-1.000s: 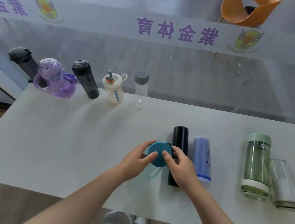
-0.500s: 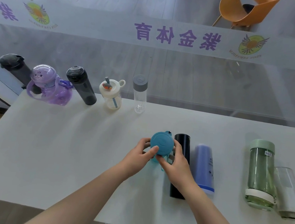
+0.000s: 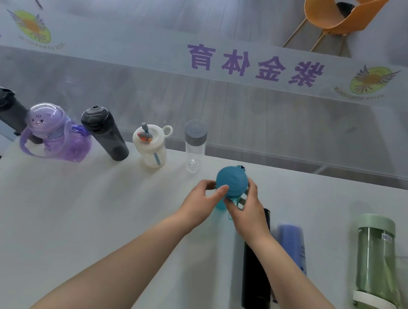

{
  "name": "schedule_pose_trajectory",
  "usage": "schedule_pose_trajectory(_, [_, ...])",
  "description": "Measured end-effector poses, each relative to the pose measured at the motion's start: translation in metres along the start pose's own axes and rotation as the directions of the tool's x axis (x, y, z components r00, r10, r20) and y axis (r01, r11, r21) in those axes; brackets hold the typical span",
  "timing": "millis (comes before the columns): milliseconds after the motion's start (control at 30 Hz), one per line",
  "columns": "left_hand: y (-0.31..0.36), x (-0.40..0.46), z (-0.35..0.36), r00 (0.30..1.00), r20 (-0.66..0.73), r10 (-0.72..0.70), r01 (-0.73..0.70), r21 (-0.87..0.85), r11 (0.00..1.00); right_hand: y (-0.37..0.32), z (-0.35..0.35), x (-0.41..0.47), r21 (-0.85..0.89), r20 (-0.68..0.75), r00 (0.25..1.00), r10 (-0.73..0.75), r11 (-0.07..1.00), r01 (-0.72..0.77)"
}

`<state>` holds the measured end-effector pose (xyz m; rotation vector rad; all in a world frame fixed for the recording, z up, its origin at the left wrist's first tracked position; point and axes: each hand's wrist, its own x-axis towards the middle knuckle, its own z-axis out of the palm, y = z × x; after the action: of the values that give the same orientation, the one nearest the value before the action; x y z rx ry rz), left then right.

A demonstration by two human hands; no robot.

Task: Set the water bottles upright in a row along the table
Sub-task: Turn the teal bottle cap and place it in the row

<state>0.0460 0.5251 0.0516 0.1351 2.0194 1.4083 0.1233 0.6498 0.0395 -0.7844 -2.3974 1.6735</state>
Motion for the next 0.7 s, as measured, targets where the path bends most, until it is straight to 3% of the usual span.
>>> schedule_pose_trajectory(700, [0.049,0.082,0.015,0.995,-0.096,-0.007,-0.001,-0.082,0.997,-0.016,-0.015,0.102,-0.048,-0.010,1.000,0.010,0.999,-0.010])
